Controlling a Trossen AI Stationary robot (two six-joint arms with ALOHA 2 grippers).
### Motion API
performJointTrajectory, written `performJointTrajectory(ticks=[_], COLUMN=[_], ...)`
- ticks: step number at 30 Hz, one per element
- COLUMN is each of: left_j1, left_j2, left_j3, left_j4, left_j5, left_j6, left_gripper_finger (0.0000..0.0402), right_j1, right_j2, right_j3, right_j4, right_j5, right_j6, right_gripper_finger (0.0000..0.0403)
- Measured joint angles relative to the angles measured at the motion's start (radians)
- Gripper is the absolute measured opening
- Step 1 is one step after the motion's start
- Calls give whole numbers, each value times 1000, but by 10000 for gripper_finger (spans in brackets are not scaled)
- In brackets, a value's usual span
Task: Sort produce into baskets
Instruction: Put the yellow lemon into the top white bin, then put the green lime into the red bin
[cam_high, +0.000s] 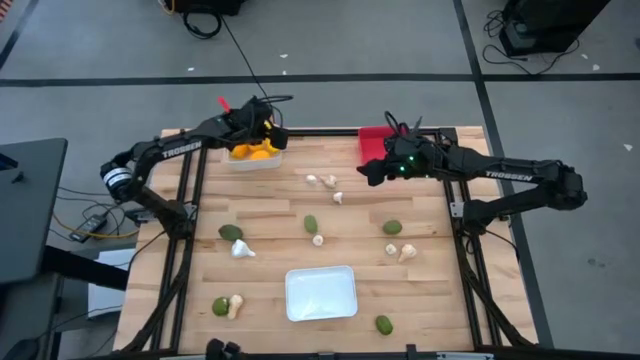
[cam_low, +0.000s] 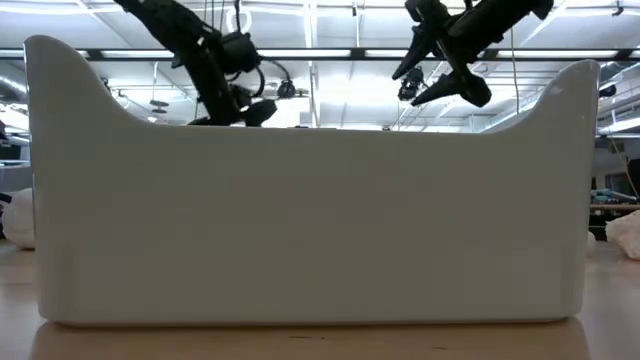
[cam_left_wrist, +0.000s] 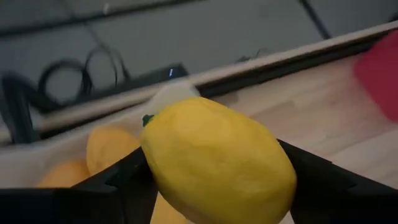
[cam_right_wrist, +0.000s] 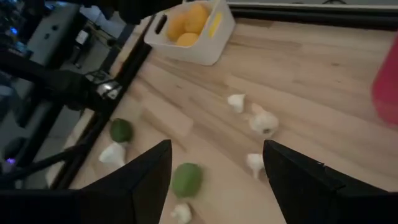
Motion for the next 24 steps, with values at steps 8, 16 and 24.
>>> performJointTrajectory(ticks=[8, 16, 24], left_j1=[74, 91, 33], left_j2=[84, 96, 23], left_j3=[0, 7, 86], left_j4=[-29, -24, 59], left_j5=[142, 280, 304], left_j6=[-64, -73, 82], left_gripper_finger=[342, 389, 389], right_j1=[-103, -189, -188], right_j2=[0, 1, 6], right_j3=[0, 0, -104], right_j4=[-6, -87, -207], right_j5=[-87, -185, -297], right_j6=[-140, -252, -267], right_gripper_finger=[261, 261, 261])
